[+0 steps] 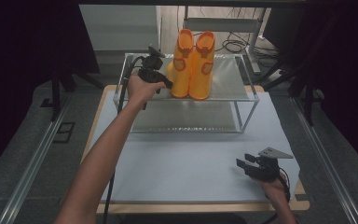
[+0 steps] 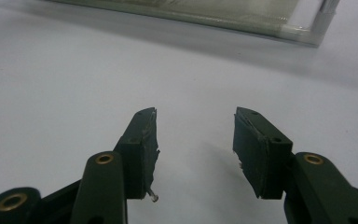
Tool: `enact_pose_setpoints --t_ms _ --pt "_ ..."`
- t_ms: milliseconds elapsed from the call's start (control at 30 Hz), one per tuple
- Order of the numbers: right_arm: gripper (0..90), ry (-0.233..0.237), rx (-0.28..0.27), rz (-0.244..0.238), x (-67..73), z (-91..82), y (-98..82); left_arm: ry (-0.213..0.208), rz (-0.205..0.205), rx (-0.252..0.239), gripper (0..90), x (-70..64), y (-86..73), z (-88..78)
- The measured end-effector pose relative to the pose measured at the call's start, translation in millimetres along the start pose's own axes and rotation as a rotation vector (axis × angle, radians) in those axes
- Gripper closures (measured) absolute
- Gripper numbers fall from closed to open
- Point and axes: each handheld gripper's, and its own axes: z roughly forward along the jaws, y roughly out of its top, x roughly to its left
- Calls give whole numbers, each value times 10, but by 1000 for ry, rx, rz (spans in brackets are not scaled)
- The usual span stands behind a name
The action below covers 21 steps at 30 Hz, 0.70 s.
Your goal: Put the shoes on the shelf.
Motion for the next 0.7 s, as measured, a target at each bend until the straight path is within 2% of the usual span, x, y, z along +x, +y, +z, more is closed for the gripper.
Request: enact_pose_setpoints --t_ms 233,300,600,700 --pt "495 -5 -2 0 -6 -14 -8 -24 33 -35 874 33 -128 -199" --pt "494 -5 -3 1 -4 -15 -10 -17 50 -26 868 40 -181 -261" --pt "494 -7 4 -9 29 -24 -7 -41 57 -68 843 102 -495 -507" --pt "494 -8 0 -11 51 -35 2 -63 60 -58 843 116 -634 -561"
